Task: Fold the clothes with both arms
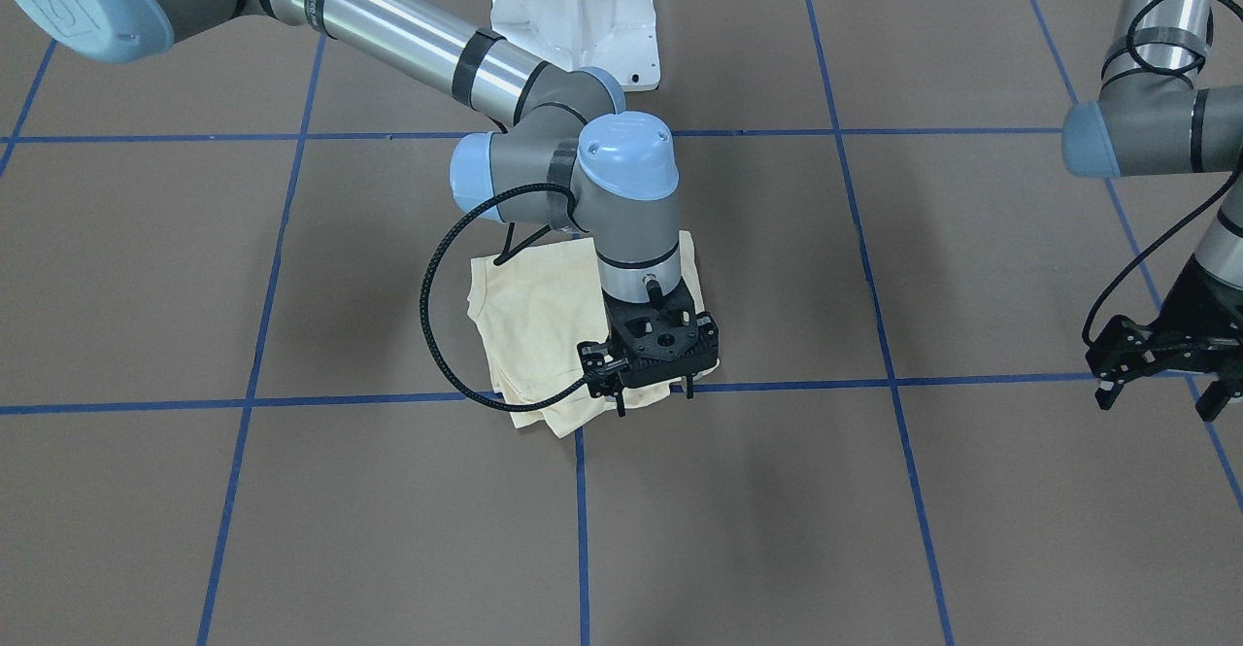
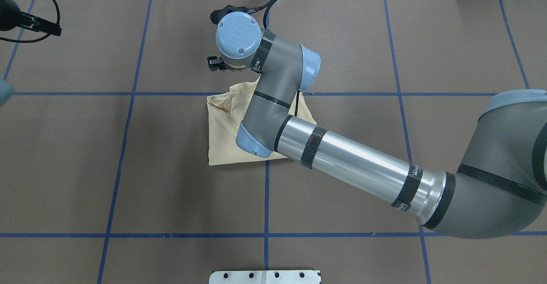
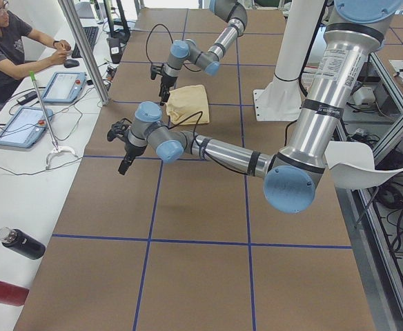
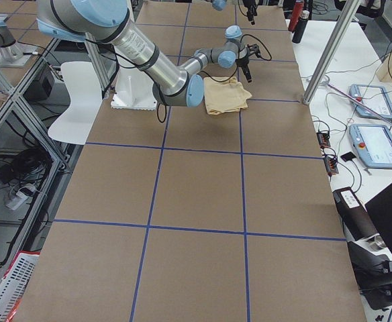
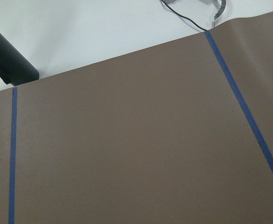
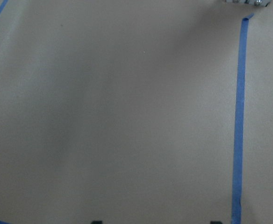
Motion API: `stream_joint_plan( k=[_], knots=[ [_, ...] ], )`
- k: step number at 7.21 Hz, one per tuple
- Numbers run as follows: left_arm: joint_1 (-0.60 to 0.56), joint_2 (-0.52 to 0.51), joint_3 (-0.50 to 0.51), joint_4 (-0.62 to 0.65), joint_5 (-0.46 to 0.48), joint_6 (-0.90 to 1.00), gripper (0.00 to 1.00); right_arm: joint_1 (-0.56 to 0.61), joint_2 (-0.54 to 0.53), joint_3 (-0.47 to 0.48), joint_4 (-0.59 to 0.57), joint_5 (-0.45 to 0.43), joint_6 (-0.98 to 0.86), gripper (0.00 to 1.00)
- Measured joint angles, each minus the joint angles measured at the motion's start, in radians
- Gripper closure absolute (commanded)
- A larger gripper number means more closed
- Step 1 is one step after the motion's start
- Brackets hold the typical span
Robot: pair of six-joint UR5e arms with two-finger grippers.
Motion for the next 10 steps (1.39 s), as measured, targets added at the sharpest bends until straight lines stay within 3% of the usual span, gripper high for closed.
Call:
stream_joint_plan(
  k=[3,6,10],
  knots=[
    [-0.001,-0.001,-0.001,0.0,-0.002,-0.001,0.01,0.0,-0.053,0.053,-0.067,0.077,-0.005,0.04],
    [0.0,-0.001,-0.002,-0.002,-0.016,-0.001,0.01,-0.003,-0.056,0.013,-0.07,0.085,-0.005,0.11],
    [-0.001,-0.002,0.0,-0.001,-0.017,0.0,0.01,-0.004,-0.012,-0.048,-0.064,0.08,-0.009,0.1]
  ],
)
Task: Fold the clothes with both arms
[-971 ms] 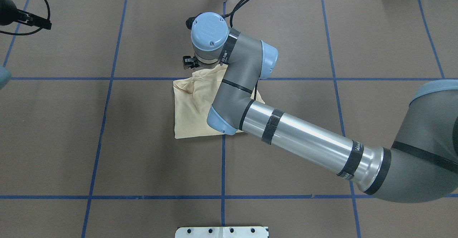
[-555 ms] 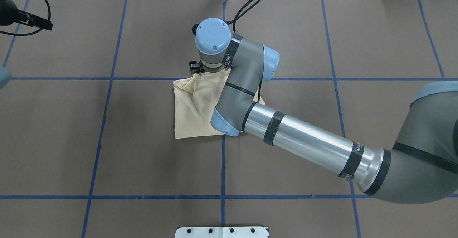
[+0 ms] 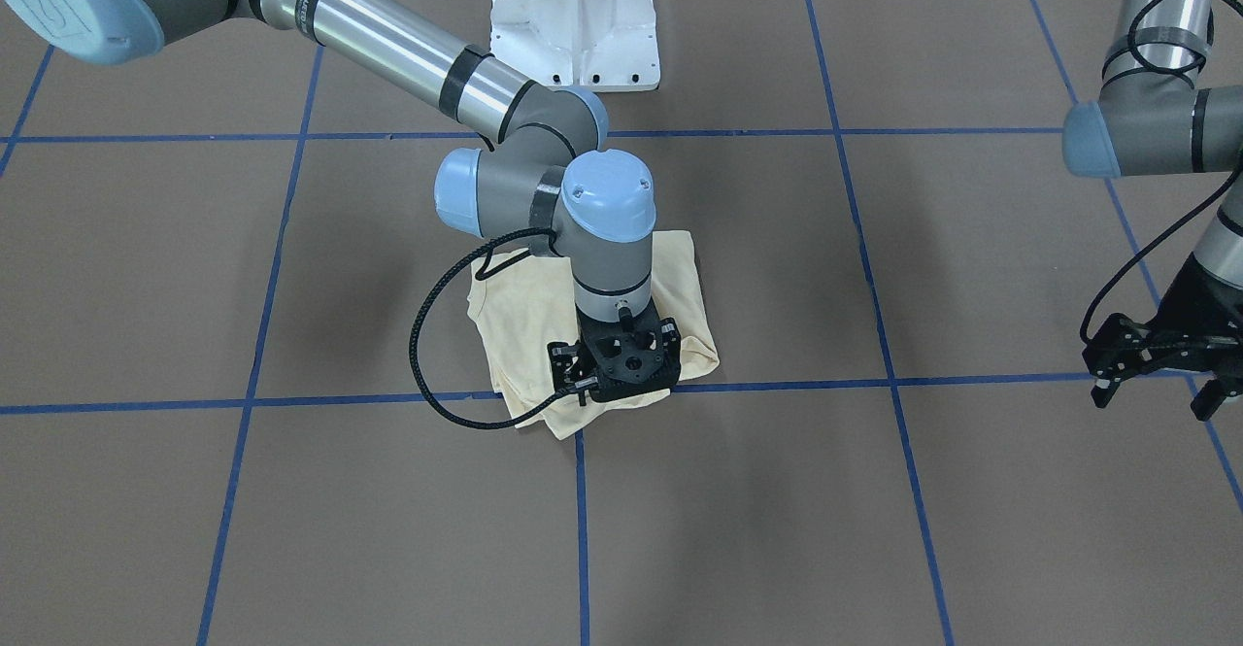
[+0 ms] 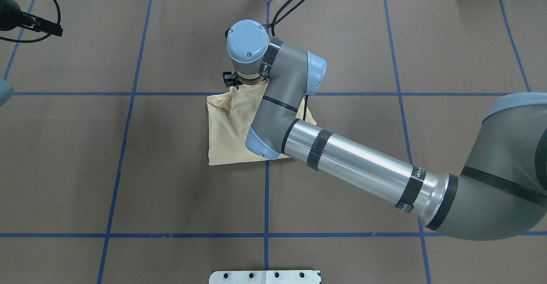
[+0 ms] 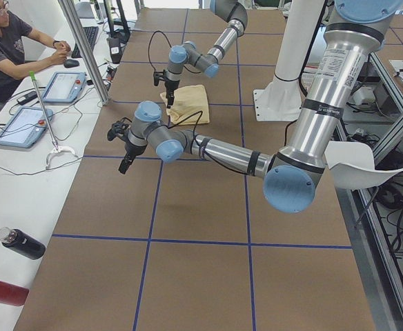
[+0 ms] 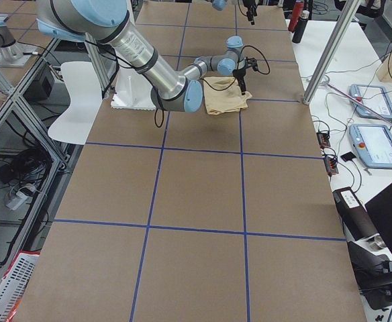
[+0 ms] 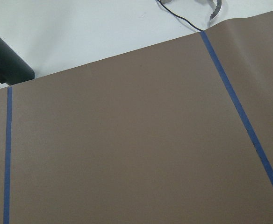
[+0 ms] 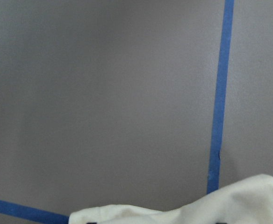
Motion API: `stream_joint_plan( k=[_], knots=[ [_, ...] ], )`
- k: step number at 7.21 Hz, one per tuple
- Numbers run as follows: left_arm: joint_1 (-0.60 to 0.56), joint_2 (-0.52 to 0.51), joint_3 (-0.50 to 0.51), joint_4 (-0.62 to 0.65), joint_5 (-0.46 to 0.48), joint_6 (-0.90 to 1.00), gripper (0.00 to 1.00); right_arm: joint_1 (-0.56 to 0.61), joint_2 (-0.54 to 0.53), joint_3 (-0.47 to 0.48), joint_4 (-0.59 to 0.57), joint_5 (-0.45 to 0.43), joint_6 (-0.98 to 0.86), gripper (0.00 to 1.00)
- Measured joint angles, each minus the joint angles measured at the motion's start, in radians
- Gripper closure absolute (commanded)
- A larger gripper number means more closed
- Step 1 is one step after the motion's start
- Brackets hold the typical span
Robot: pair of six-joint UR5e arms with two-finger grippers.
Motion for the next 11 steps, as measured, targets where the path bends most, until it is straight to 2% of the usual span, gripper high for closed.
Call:
stream_joint_plan(
  k=[7,9,11],
  knots=[
    [-0.001,-0.002,0.011,-0.002,0.0,0.001,0.01,-0.029,0.021,-0.018,0.017,-0.008,0.0,0.08],
    [-0.001,-0.001,0.011,-0.002,0.0,0.0,0.01,-0.029,0.05,-0.101,0.088,-0.029,-0.001,0.08],
    [-0.002,-0.001,0.011,-0.002,0.0,0.001,0.01,-0.029,0.069,-0.144,0.11,-0.043,-0.002,0.07]
  ],
)
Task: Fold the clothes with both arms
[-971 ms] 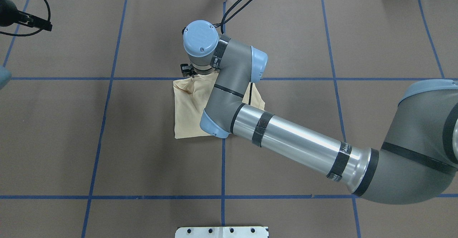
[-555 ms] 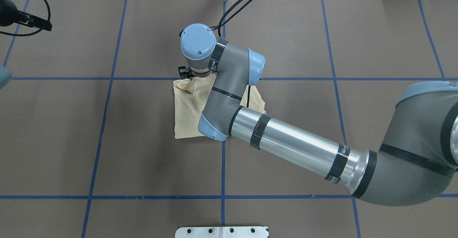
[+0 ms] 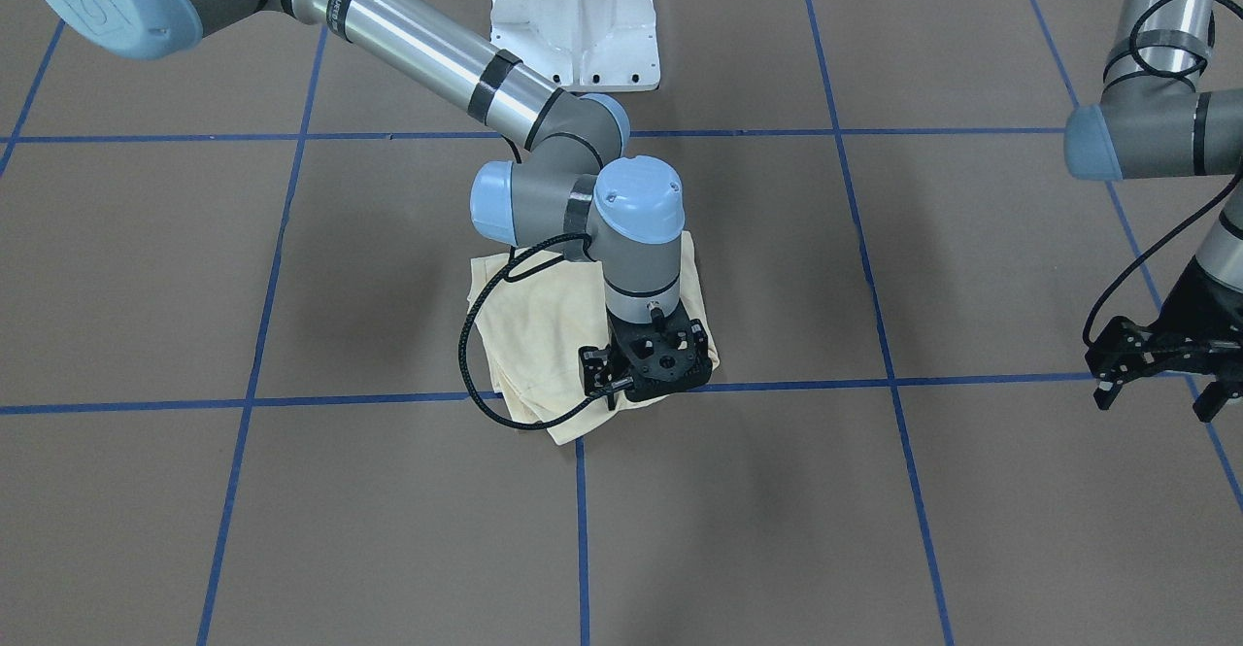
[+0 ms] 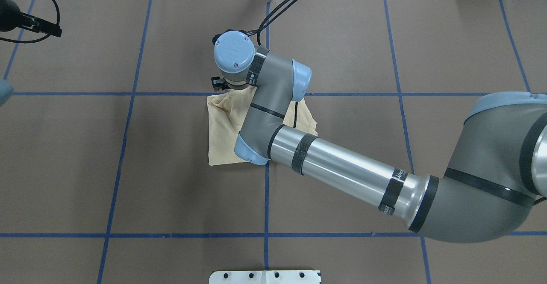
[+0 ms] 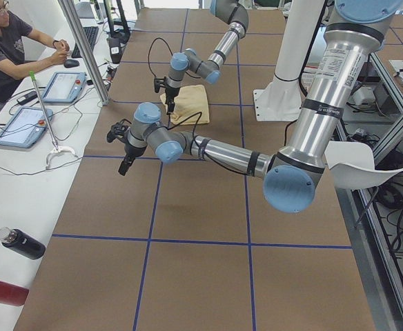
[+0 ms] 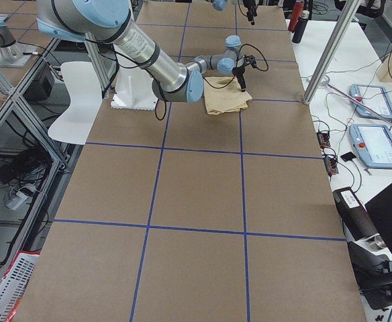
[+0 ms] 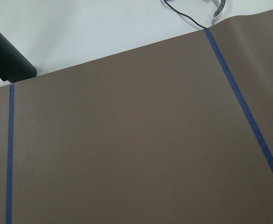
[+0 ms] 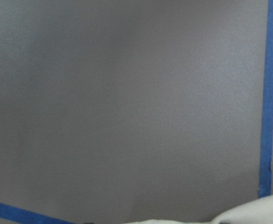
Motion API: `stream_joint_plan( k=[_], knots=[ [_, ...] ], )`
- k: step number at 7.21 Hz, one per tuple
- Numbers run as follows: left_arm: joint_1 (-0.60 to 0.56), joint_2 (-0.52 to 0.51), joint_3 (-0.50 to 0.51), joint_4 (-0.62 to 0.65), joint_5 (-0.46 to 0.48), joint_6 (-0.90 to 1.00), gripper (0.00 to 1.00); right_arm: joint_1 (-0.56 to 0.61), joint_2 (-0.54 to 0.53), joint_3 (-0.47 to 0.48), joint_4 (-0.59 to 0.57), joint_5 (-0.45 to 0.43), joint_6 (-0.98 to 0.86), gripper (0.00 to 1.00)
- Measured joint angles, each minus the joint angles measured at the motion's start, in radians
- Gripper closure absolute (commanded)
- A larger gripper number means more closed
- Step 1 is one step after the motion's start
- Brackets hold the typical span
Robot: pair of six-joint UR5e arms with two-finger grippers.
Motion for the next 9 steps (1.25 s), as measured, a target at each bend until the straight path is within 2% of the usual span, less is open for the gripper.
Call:
stream_joint_plan(
  k=[3,5,8,9],
  knots=[
    [0.0,0.0,0.0,0.0,0.0,0.0,0.01,0.01,0.026,-0.005,0.004,0.002,0.003,0.01],
    [0.0,-0.002,-0.001,0.0,0.0,0.0,0.01,0.048,0.019,0.048,-0.034,0.046,0.005,0.01],
    [0.003,-0.018,-0.006,-0.004,-0.003,-0.031,0.01,0.116,-0.07,0.274,-0.257,0.103,0.003,0.01],
    [0.004,-0.024,-0.011,-0.005,-0.004,-0.034,0.01,0.161,-0.128,0.346,-0.29,0.14,-0.002,0.01]
  ],
)
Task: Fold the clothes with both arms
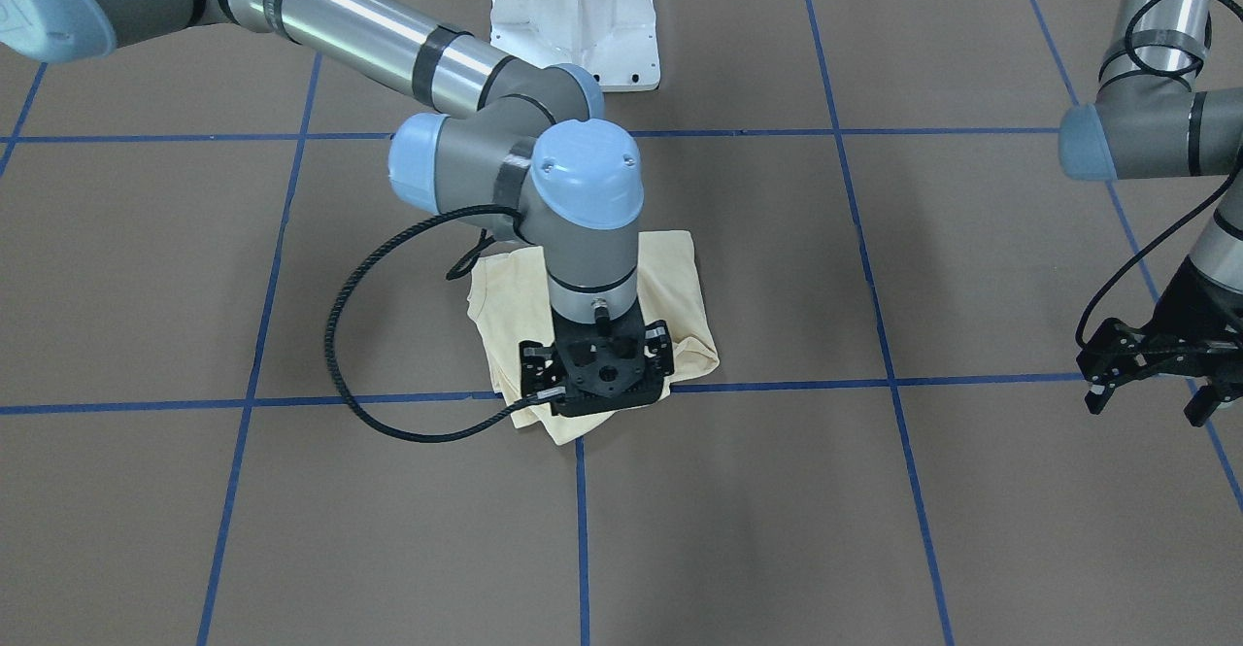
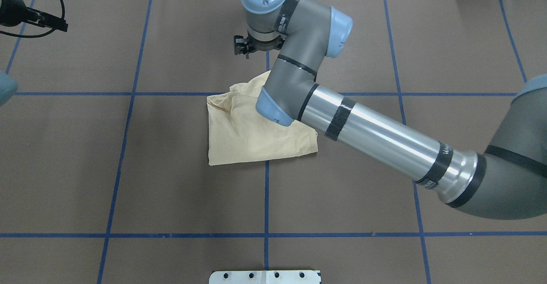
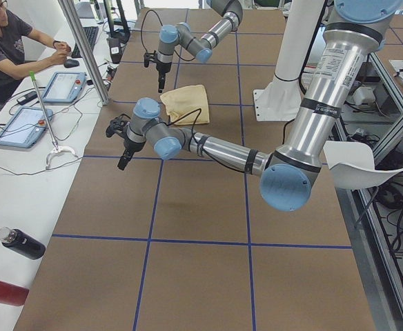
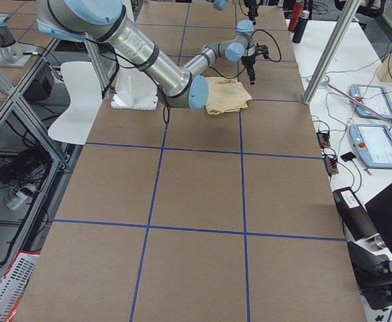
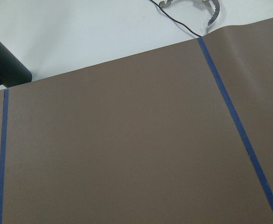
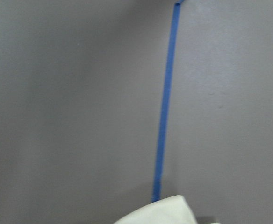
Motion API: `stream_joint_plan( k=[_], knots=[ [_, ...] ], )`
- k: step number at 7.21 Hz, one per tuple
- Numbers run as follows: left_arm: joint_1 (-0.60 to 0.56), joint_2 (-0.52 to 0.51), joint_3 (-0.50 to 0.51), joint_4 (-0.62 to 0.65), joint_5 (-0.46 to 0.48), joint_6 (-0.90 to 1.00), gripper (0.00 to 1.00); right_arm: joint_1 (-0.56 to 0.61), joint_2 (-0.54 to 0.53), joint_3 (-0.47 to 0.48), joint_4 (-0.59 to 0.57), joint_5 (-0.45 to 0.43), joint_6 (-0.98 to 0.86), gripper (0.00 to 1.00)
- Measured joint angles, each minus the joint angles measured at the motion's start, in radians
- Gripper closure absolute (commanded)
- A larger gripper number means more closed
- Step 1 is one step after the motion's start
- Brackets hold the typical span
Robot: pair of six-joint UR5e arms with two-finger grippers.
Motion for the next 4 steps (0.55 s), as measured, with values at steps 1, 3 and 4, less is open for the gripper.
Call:
stream_joint_plan(
  k=[1,3,4],
  knots=[
    [0.0,-0.003,-0.004,-0.011,0.001,0.0,0.01,0.065,-0.057,0.05,-0.012,0.067,-0.011,0.01],
    [0.002,0.007,0.003,-0.088,0.004,-0.003,0.01,0.193,-0.184,0.133,-0.005,0.188,-0.091,0.0],
    [0.003,0.01,0.013,-0.112,0.006,0.0,0.01,0.231,-0.261,0.161,0.03,0.204,-0.159,0.0]
  ],
)
